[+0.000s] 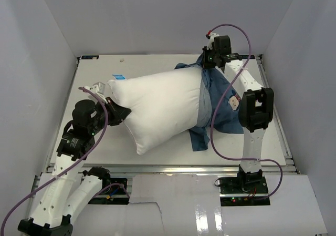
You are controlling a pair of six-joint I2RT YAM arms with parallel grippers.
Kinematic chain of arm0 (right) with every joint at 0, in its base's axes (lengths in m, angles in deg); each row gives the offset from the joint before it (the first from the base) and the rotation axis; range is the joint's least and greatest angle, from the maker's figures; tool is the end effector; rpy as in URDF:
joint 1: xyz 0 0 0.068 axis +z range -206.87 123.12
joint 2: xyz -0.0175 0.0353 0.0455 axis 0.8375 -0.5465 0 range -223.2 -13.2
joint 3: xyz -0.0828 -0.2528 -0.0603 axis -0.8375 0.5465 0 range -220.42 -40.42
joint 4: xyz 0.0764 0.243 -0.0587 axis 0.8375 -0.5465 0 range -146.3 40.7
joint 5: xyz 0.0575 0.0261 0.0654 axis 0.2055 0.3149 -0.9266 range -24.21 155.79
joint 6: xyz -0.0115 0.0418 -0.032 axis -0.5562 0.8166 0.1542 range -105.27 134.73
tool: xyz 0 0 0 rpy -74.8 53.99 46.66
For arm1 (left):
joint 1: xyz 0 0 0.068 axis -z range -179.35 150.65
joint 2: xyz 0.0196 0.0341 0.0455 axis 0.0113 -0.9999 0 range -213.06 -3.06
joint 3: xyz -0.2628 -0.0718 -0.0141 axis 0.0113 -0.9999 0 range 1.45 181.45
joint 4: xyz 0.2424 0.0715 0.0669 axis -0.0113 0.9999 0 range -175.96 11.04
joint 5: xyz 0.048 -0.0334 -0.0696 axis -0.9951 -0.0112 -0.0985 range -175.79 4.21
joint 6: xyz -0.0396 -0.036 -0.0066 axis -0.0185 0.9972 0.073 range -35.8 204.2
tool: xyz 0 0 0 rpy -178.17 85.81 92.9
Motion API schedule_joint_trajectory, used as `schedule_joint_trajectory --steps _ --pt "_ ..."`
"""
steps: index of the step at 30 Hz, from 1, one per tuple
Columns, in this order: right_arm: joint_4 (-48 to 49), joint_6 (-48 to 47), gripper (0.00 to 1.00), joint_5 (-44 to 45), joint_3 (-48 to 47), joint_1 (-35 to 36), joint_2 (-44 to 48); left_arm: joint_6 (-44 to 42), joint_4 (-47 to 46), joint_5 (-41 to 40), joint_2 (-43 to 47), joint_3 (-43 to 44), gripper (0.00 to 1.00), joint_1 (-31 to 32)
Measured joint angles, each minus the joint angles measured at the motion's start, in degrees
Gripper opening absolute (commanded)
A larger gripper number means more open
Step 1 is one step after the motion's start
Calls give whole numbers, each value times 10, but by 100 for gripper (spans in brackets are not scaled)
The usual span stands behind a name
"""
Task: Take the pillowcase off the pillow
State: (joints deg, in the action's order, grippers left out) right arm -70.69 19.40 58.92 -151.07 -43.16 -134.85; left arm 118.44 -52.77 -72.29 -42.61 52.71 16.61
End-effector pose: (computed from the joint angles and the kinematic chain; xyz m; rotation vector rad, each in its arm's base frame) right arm 0.4874 0.1234 0.2919 -0.2401 2.1344 0.3159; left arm 0.1373 -0.0481 0.3504 -0.1597 2.0159 -0.7985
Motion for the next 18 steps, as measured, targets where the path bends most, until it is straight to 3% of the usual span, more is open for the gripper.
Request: schedule_joint_trajectory --steps 6,7,8,9,11,12,14,18 --pt "14 41 9 -45 2 -14 -9 3 33 -76 10 16 0 3" --pt "16 45 18 -57 2 -16 -9 3 33 -86 14 16 0 3" --pt "18 49 47 -68 2 -17 -9 3 32 -91 15 16 0 3" --pt "19 54 59 -71 0 -17 -9 4 32 -95 15 16 0 3" --pt "19 48 71 -65 -7 -17 -9 3 33 -103 10 16 0 2" --pt "19 45 83 -61 -10 -18 -6 3 32 -108 5 16 0 1" --pt "19 43 93 -54 -7 -18 8 2 27 -120 -8 16 0 -1" --pt "41 48 97 -53 98 -17 134 0 16 -141 -43 15 0 -2"
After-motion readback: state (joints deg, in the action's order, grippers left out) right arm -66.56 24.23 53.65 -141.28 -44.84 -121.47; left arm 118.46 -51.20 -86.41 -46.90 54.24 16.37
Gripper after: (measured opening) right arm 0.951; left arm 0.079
